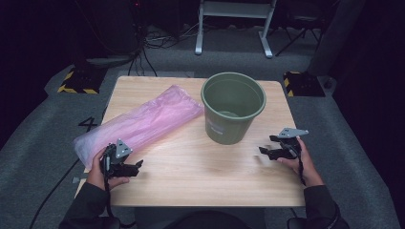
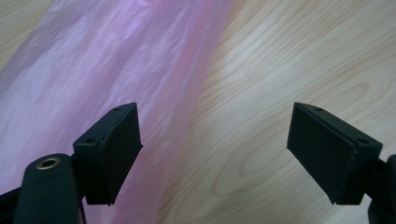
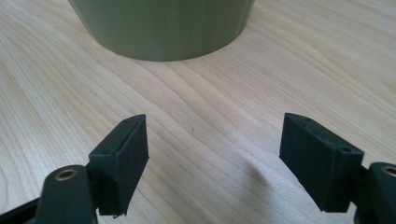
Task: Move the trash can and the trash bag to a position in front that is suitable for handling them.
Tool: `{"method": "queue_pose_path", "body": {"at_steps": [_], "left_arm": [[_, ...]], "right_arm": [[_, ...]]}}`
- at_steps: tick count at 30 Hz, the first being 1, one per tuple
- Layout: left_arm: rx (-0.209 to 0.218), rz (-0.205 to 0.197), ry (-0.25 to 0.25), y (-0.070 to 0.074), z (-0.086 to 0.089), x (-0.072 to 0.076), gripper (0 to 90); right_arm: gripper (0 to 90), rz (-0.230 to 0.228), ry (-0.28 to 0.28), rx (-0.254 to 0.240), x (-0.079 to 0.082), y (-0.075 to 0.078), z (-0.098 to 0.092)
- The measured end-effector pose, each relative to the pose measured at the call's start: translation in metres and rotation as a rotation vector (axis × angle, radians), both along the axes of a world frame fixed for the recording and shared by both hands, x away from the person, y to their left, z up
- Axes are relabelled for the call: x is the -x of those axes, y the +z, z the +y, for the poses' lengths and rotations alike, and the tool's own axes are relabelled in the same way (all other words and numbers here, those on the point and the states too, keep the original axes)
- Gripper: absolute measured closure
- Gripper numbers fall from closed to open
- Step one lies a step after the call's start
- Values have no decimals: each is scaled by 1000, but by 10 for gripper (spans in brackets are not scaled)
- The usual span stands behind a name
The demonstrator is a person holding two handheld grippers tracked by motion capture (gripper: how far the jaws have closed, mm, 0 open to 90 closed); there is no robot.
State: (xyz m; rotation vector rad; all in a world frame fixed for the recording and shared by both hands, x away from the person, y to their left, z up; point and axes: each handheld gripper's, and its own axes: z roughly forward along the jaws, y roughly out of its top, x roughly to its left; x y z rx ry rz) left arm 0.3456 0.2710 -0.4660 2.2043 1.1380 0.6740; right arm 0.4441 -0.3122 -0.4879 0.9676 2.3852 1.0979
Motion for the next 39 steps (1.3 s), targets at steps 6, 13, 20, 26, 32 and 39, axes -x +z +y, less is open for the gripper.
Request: {"method": "queue_pose_path", "body": {"at_steps": [6, 13, 20, 26, 32, 39], "left_arm": [[10, 60, 54, -8, 25, -2, 301], [-18, 121, 64, -15, 35, -4, 604], [3, 136, 34, -18, 37, -6, 807], [42, 146, 4, -19, 26, -8, 861], [52, 163, -72, -18, -3, -11, 865], [42, 182, -150, -17, -42, -10, 784]], "right_arm": [[244, 26, 23, 27, -1, -11, 6], [248, 35, 21, 11, -1, -14, 5], [247, 33, 19, 10, -1, -15, 5], [247, 35, 19, 9, -1, -15, 5], [244, 34, 17, 9, -1, -15, 6], [242, 35, 25, 10, -1, -15, 6]]}}
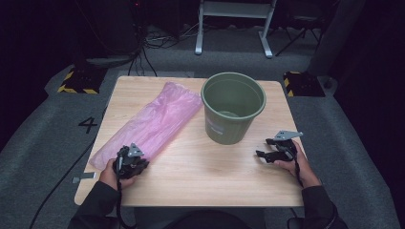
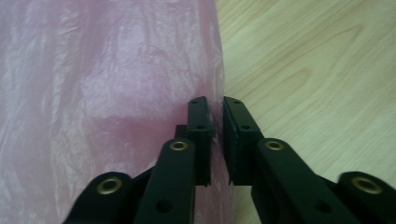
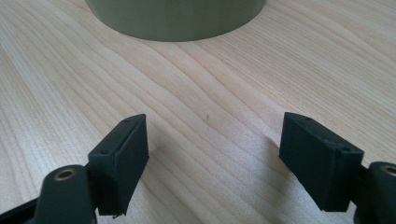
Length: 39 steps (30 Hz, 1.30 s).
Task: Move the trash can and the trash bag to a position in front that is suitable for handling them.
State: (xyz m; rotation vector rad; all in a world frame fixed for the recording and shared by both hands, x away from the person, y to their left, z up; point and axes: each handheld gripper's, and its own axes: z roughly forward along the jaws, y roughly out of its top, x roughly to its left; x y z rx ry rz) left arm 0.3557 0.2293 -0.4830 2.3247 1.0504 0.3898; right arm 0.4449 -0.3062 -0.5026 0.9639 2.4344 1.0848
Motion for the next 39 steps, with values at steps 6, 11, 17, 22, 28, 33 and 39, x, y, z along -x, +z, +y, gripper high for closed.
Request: {"method": "queue_pose_path", "body": {"at_steps": [6, 11, 17, 22, 28, 33, 39], "left_arm": [[50, 10, -3, -3, -22, 1, 554], [59, 9, -7, -3, -27, 4, 267], [57, -7, 3, 5, -29, 13, 164], [82, -71, 7, 22, -24, 21, 165], [102, -150, 28, 38, -9, 26, 162], [113, -179, 84, 40, 13, 22, 173], [125, -230, 103, 39, 39, 19, 181]], "right_arm": [[241, 0, 0, 0, 0, 0, 0], [241, 0, 0, 0, 0, 0, 0], [241, 1, 2, -1, 0, 0, 0], [241, 2, 3, -2, 0, 0, 0], [240, 2, 7, -2, 0, 0, 0], [240, 2, 8, -2, 0, 0, -1], [240, 2, 8, -1, 0, 0, -1]]}}
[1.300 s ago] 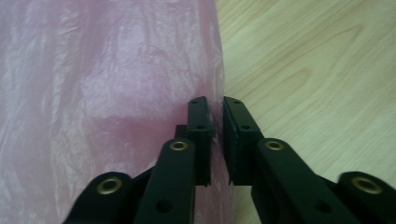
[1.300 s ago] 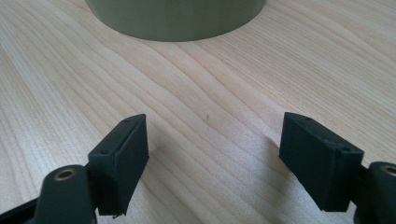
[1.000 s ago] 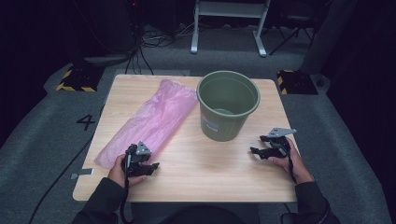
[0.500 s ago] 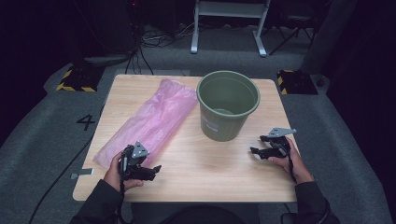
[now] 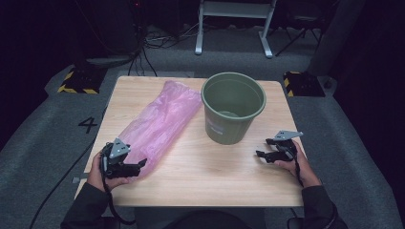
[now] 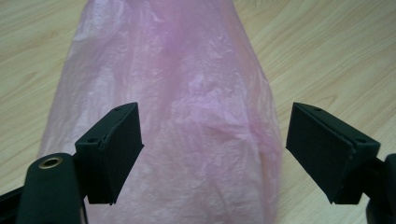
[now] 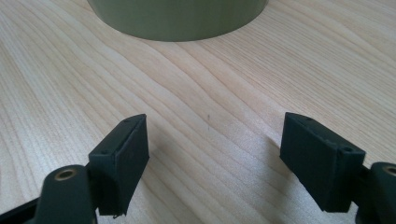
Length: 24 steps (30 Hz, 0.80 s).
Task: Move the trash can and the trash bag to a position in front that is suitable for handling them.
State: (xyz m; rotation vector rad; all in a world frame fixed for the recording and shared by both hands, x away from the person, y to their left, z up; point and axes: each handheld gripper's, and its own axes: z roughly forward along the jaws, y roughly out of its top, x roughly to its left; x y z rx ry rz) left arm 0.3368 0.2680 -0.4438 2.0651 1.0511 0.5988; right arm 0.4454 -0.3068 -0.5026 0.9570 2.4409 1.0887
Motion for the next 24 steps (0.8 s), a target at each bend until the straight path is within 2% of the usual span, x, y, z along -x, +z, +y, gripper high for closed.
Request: {"method": "queue_pose_path", "body": {"at_steps": [2, 4, 5, 7, 8, 9, 10, 11, 13, 15, 17, 19, 20, 22, 24], "left_arm": [[15, -20, 10, 0, 10, -1, 177], [24, -33, 43, -3, 27, -6, 169], [24, -33, 43, -3, 27, -6, 169], [66, -9, 73, -10, 45, -13, 170], [66, -9, 73, -10, 45, -13, 171], [73, 16, 88, -18, 54, -19, 170], [73, 16, 88, -18, 54, -19, 169], [73, 34, 97, -21, 58, -22, 169], [72, 61, 146, -31, 68, -30, 191], [72, 68, 155, -33, 72, -31, 217], [97, 98, 137, -37, 79, -33, 295], [104, 118, 137, -40, 83, -34, 322], [109, 127, 130, -42, 84, -34, 372], [86, 152, 134, -44, 84, -34, 402], [93, 150, 118, -45, 85, -34, 417]], "right_arm": [[240, 0, 0, 0, 0, 0, 0], [240, 0, 0, 0, 0, 0, 0], [240, 0, 0, 0, 0, 0, 0], [240, 1, 0, -1, 0, 0, 0], [240, 1, 0, -1, 0, 0, 0], [239, 0, -1, 0, 0, 0, 0], [239, 0, -1, 0, 0, 0, 0], [240, 0, -1, 0, 0, 0, 0], [239, 0, -1, 0, 0, 0, 0], [239, 0, -1, 0, 0, 0, 0], [239, 0, 0, 0, 0, 0, 0], [239, 1, 1, 0, 0, 0, 0], [239, 0, 1, -1, 0, 0, 0], [239, 1, 1, 0, 0, 0, 0], [239, 1, 0, 0, 0, 0, 0]]}}
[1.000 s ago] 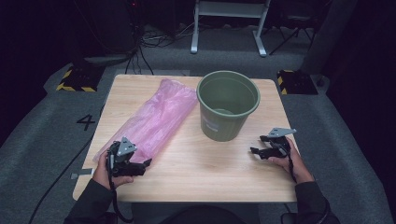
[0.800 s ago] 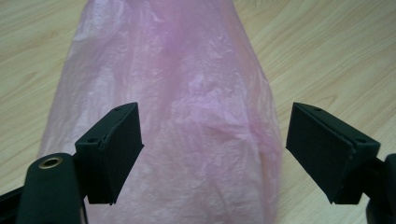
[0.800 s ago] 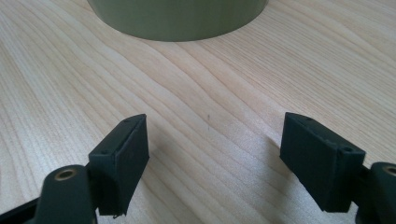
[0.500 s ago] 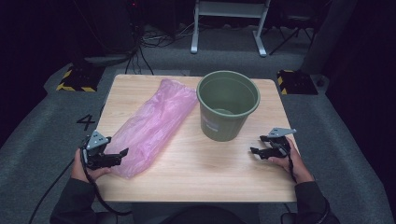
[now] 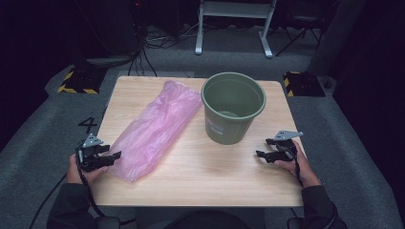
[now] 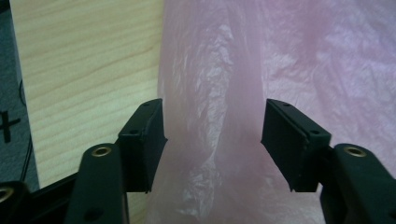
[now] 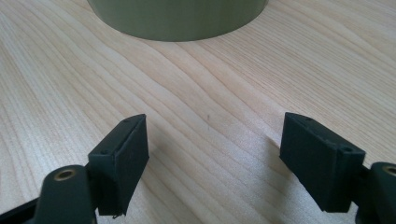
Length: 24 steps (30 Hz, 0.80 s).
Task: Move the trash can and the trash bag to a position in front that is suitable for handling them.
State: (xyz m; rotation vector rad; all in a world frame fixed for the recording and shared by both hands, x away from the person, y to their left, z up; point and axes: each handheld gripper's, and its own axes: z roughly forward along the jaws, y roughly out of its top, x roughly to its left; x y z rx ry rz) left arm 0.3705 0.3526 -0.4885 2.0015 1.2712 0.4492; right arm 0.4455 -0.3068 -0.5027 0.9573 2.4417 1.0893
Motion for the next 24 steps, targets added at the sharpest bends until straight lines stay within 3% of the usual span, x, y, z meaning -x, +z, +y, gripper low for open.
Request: {"method": "queue_pose_path", "body": {"at_steps": [7, 12, 15, 24], "left_arm": [[-18, 37, -76, -7, -12, 0, 454], [-1, 31, -106, -8, -24, 3, 448], [-50, 23, -153, -7, -43, 4, 422], [-81, 29, -238, -6, -85, 7, 408]], "right_arm": [[239, 0, 0, 0, 0, 0, 0], [239, 0, 1, 0, 0, 0, 0], [239, 0, 2, 0, 0, 0, 0], [239, -1, 2, 0, 0, 0, 0]]}}
